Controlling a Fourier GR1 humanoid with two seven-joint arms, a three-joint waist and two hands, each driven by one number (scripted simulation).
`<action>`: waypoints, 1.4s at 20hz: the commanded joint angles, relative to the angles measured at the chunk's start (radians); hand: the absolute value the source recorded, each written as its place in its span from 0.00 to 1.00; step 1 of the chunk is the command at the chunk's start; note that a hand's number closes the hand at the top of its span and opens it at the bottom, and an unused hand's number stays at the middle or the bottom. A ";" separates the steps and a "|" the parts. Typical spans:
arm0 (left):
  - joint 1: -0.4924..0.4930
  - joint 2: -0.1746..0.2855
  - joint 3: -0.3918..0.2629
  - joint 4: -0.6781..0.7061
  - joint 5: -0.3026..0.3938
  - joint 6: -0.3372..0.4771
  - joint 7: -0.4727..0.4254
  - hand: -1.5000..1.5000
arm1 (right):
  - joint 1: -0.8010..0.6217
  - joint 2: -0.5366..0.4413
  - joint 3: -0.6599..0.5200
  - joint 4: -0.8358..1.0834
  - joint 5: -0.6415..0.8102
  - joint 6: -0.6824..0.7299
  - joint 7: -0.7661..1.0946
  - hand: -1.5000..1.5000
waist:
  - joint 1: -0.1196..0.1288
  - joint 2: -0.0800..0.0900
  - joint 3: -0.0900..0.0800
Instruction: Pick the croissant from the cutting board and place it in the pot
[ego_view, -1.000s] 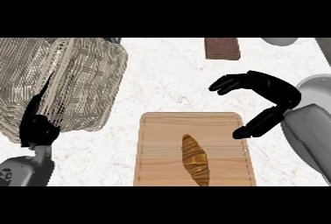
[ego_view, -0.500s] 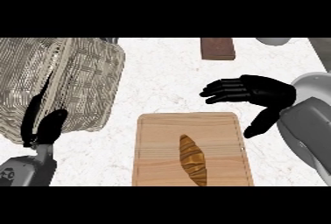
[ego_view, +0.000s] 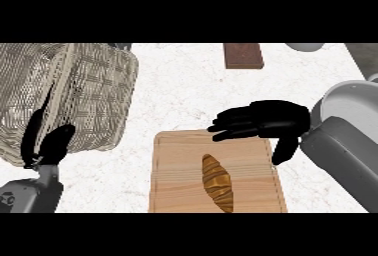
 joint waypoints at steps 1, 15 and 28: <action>-0.103 0.000 0.005 0.071 -0.037 -0.033 -0.047 0.50 | 0.006 0.044 0.026 0.011 0.066 0.044 0.026 0.00 | -0.014 0.006 -0.004; -0.094 -0.004 0.067 0.094 -0.038 -0.083 -0.066 0.50 | 0.105 0.178 0.048 0.063 0.236 -0.002 0.000 0.00 | -0.011 0.006 -0.004; -0.008 -0.053 0.046 0.024 -0.076 -0.107 -0.086 0.50 | 0.221 0.250 0.019 0.065 0.417 -0.083 0.089 0.00 | -0.006 0.005 -0.003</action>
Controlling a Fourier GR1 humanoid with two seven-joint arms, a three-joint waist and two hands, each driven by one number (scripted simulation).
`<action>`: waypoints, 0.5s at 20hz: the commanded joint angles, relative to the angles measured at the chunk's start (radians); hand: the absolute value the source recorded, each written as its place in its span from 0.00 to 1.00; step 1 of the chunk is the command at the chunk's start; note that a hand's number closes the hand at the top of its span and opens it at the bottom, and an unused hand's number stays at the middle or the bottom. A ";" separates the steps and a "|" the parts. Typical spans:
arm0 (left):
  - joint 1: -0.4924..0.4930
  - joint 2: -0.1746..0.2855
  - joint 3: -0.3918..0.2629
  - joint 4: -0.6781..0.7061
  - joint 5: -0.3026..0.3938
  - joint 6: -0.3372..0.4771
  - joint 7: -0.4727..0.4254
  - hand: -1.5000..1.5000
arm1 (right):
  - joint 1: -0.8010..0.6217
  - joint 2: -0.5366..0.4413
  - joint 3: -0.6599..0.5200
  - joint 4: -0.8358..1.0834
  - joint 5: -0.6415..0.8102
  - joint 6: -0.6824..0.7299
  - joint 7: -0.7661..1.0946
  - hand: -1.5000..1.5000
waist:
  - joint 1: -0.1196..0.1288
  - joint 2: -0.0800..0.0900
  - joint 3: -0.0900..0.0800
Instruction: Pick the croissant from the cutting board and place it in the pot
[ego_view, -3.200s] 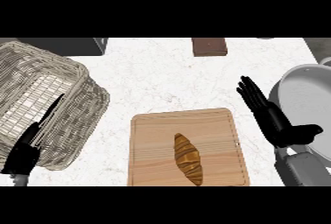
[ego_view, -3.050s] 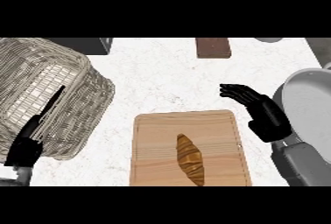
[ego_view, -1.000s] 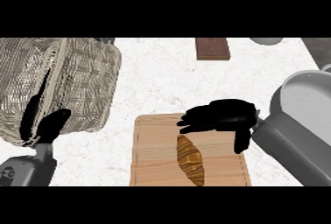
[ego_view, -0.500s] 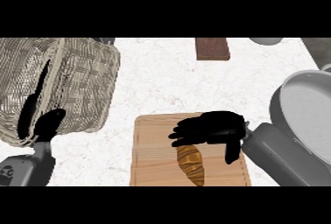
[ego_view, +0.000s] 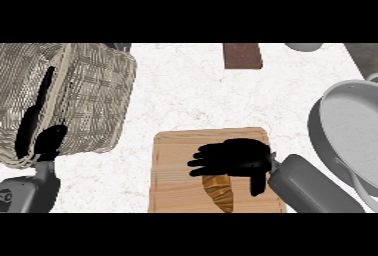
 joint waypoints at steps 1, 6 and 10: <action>-0.115 -0.003 0.016 0.078 -0.006 -0.037 0.002 0.50 | 0.011 0.065 -0.010 0.038 0.059 0.010 0.020 0.00 | -0.009 0.007 -0.004; -0.041 -0.035 -0.014 0.045 -0.024 -0.053 -0.026 0.50 | 0.006 0.130 -0.027 0.091 0.101 -0.016 -0.002 0.00 | -0.006 0.007 -0.004; -0.078 -0.028 0.006 0.044 -0.024 -0.053 -0.004 0.50 | 0.025 0.179 -0.009 0.138 0.147 -0.045 -0.009 0.00 | -0.008 0.006 -0.004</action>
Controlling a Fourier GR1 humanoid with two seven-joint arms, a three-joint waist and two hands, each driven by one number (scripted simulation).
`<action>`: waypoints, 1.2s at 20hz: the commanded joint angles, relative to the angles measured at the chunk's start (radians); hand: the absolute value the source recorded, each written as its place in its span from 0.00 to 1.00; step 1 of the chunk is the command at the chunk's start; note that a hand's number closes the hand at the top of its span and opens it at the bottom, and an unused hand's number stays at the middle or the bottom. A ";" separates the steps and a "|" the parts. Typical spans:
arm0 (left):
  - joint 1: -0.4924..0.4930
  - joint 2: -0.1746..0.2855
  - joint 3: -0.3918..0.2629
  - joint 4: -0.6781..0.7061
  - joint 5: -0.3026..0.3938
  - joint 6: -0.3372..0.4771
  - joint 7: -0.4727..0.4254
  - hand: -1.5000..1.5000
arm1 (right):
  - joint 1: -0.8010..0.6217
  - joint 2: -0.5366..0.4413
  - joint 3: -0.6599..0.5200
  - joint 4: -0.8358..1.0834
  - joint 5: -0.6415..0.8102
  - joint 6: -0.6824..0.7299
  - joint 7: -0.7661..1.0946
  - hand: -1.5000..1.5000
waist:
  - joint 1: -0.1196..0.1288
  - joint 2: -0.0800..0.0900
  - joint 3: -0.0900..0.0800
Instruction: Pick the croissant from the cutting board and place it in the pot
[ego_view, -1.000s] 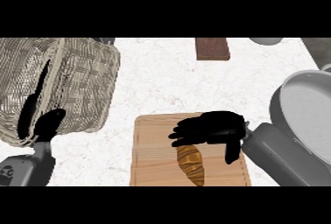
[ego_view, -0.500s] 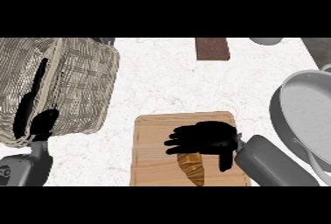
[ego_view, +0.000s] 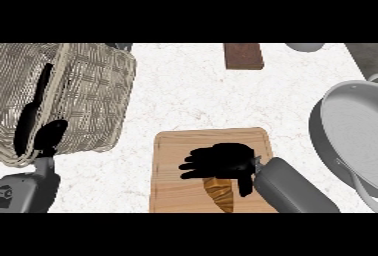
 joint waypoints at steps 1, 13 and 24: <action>-0.062 -0.025 -0.026 0.031 0.004 -0.045 -0.007 0.50 | -0.033 0.109 -0.002 0.139 0.052 -0.047 -0.015 0.00 | -0.005 0.010 -0.005; -0.037 -0.024 0.005 0.022 0.009 -0.089 -0.015 0.50 | 0.079 0.122 0.053 0.096 0.146 -0.178 -0.168 1.00 | -0.013 0.008 -0.005; -0.034 -0.038 0.084 0.014 -0.007 -0.164 0.004 0.50 | 0.146 0.060 -0.102 -0.138 0.129 -0.195 -0.134 1.00 | -0.023 0.005 -0.006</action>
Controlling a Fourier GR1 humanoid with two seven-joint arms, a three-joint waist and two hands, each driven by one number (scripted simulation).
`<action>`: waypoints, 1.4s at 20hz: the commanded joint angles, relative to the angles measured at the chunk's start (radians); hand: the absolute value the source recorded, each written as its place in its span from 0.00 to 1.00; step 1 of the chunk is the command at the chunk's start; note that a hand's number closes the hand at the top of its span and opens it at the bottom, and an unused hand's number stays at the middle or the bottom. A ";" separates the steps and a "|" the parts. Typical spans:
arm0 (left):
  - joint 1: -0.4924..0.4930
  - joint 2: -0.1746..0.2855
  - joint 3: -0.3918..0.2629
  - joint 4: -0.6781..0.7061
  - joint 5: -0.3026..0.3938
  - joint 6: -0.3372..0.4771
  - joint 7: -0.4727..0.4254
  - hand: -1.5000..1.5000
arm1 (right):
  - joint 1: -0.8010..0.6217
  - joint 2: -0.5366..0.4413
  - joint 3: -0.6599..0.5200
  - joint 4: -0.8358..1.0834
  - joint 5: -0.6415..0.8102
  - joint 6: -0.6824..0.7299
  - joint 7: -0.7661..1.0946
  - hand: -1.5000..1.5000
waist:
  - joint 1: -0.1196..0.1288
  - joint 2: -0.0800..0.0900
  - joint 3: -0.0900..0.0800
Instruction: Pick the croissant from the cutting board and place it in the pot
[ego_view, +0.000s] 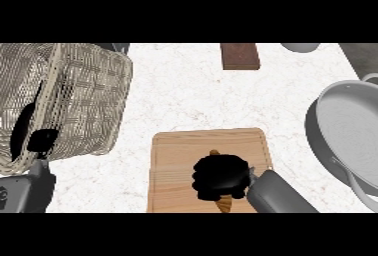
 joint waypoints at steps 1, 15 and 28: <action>-0.027 -0.054 -0.044 -0.061 -0.039 0.054 0.004 0.50 | 0.031 -0.028 -0.097 -0.100 -0.074 0.031 0.008 1.00 | -0.007 0.010 0.006; 0.043 -0.045 0.089 -0.072 -0.058 -0.031 0.001 0.50 | 0.175 0.183 -0.338 -0.332 0.176 -0.290 1.142 1.00 | -0.092 -0.020 0.002; -0.065 -0.127 0.089 -0.005 -0.122 -0.047 -0.002 0.50 | 0.312 0.116 -0.430 -0.964 0.433 -0.064 1.548 1.00 | -0.031 0.010 0.006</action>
